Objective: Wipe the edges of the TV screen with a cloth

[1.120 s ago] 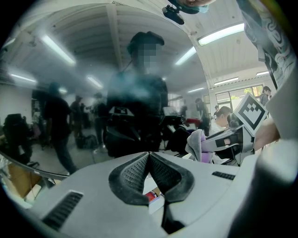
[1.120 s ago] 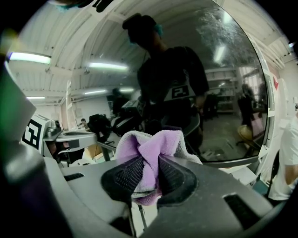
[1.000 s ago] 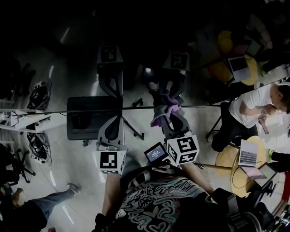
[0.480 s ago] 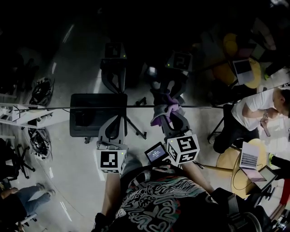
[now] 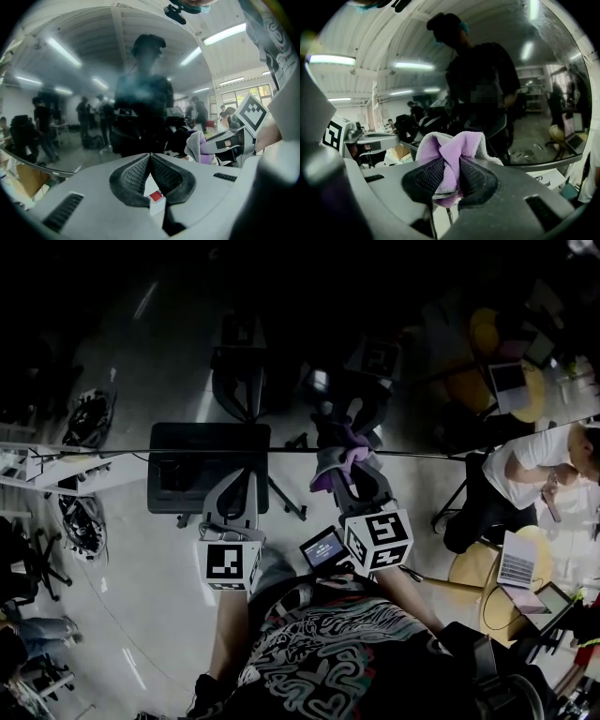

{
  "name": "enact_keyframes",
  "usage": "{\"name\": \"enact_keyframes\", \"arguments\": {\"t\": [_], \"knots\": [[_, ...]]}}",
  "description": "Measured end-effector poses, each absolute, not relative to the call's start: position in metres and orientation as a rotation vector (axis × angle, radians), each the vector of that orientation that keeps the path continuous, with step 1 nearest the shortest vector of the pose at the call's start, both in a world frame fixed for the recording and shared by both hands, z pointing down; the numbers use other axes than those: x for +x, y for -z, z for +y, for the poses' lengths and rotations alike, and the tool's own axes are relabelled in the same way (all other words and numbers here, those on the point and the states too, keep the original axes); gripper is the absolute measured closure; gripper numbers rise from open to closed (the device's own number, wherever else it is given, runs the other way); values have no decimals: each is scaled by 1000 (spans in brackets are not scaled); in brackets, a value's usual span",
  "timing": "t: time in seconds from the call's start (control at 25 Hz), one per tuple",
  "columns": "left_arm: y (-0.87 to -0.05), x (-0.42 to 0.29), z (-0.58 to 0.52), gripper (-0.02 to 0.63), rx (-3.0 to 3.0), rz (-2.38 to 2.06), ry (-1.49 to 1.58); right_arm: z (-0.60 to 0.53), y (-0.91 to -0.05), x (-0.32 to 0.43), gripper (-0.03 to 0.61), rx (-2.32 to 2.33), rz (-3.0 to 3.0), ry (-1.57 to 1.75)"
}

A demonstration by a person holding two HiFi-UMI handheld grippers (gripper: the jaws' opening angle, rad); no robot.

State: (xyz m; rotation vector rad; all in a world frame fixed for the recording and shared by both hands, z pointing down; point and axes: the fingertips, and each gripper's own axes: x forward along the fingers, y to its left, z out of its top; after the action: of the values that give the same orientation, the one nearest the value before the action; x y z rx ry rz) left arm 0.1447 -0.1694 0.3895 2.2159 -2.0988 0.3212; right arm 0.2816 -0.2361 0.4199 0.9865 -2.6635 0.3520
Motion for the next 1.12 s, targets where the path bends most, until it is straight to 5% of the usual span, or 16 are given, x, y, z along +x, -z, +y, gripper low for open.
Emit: {"name": "enact_keyframes", "arguments": {"t": [1.12], "knots": [[-404, 65, -135, 595, 2136, -2145, -290, -209, -425, 205, 469, 930, -2670, -339]]}}
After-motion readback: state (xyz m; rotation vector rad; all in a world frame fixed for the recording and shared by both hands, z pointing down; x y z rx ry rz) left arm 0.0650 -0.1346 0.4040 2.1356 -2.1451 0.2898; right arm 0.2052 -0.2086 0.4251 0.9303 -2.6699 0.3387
